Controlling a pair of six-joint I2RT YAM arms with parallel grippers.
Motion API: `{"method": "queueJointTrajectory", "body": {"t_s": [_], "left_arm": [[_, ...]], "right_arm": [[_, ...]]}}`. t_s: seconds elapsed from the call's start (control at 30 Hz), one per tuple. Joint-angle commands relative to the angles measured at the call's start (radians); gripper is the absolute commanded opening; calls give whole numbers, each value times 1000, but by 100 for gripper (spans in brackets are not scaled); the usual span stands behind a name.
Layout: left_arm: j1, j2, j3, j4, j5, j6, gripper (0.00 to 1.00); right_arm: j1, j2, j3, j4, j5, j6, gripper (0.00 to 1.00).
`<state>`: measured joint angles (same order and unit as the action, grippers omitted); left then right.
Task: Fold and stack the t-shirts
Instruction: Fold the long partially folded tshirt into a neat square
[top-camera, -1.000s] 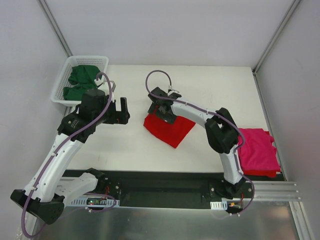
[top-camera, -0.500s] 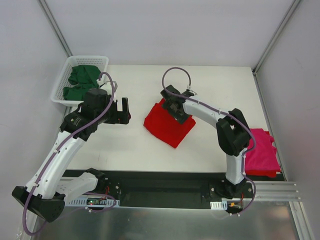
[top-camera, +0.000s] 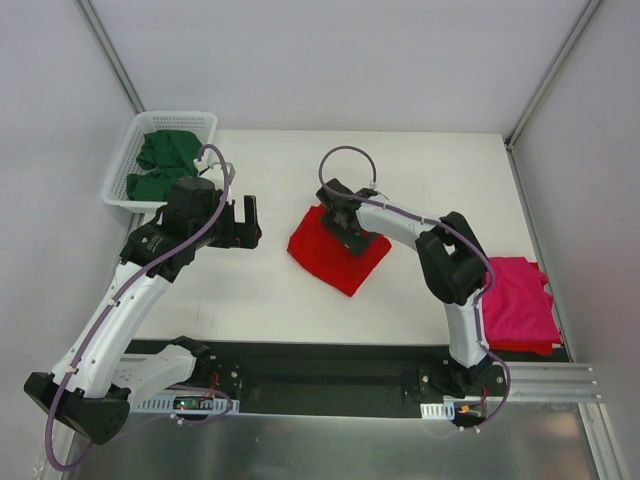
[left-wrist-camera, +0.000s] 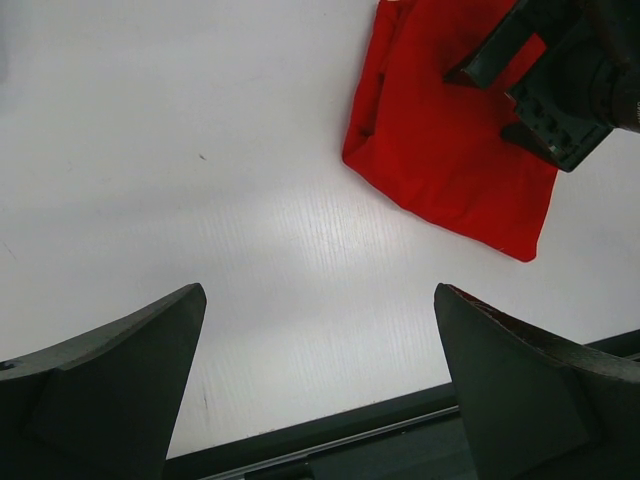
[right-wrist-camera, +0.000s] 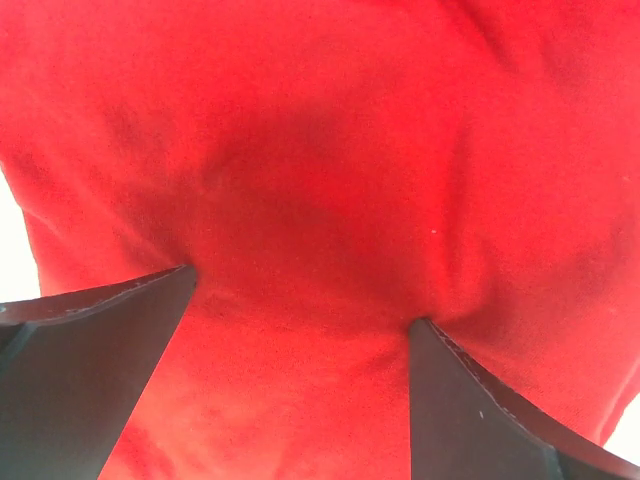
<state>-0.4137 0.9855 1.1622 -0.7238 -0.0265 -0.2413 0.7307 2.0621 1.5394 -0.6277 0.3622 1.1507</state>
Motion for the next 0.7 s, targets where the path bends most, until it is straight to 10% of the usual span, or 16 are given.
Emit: {"method": "queueJointTrajectory", "body": {"t_s": [0.0, 0.67], "left_arm": [[-8, -10, -4, 0, 4, 20, 99], [-10, -42, 16, -3, -32, -1, 99]], "right_arm": [[4, 76, 46, -18, -88, -58, 96], [121, 398, 588, -204, -451, -617, 96]]}}
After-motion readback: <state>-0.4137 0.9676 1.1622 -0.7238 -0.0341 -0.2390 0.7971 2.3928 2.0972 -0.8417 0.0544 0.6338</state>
